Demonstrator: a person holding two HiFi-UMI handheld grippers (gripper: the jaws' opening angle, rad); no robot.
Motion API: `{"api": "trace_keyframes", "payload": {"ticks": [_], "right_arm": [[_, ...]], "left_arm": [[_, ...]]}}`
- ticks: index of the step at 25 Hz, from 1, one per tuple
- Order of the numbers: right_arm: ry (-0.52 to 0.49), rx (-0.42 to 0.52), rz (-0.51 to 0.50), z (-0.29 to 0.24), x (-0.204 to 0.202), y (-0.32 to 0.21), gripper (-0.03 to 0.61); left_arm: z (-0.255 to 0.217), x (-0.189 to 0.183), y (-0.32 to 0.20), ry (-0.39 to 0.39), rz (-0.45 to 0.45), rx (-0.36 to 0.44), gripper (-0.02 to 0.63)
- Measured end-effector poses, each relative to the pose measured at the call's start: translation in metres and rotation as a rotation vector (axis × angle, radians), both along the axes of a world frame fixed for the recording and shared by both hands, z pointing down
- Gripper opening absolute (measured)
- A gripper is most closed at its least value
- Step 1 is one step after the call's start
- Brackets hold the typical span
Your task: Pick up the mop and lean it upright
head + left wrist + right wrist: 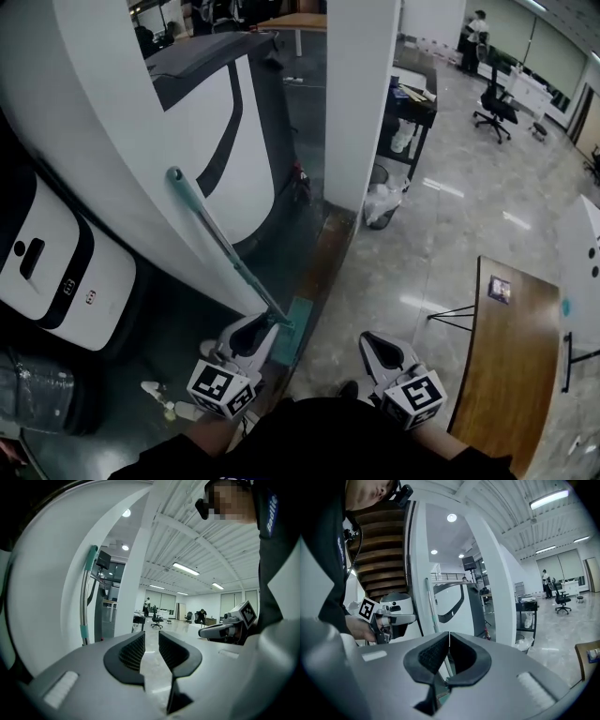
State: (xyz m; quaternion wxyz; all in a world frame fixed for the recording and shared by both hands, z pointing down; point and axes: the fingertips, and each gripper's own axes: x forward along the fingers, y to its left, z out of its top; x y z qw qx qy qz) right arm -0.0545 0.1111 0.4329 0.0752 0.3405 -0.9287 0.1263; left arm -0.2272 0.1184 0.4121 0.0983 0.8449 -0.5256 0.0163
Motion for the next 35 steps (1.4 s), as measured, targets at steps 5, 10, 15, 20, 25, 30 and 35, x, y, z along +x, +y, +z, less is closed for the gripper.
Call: {"api": "trace_keyframes", "payload": {"ticks": [5,10,15,20,25,30,35], "right_arm": [[-0.025,-0.011,-0.061,0.004,0.018,-0.02,0.012],[-0.034,-0.014,-0.103,0.007,0.039,-0.035,0.012],[-0.047,-0.022,-0.123,0.013,0.054,-0.046,0.012],[-0.053,-0.047,-0.125,0.019,0.057,-0.056,0.014],[-0.033,-0.054,-0.112,0.017,0.053,-0.066,0.014],[-0.005,-0.046,-0.086,0.013,0.052,-0.077,0.014],[0.019,-0.038,-0.071,0.007,0.044,-0.083,0.014]], "left_arm": [[-0.011,0.004,-0.017,-0.031,-0.102,0.009,0.117],[-0.012,0.017,-0.027,-0.058,-0.16,0.021,0.123],[-0.016,0.019,-0.035,-0.072,-0.223,0.026,0.13],[-0.003,-0.007,-0.046,-0.112,-0.293,0.005,0.14],[0.015,-0.038,-0.062,-0.113,-0.342,-0.034,0.153],[0.013,-0.062,-0.08,-0.1,-0.378,-0.039,0.17],[0.016,-0.087,-0.091,-0.104,-0.413,-0.04,0.196]]}}
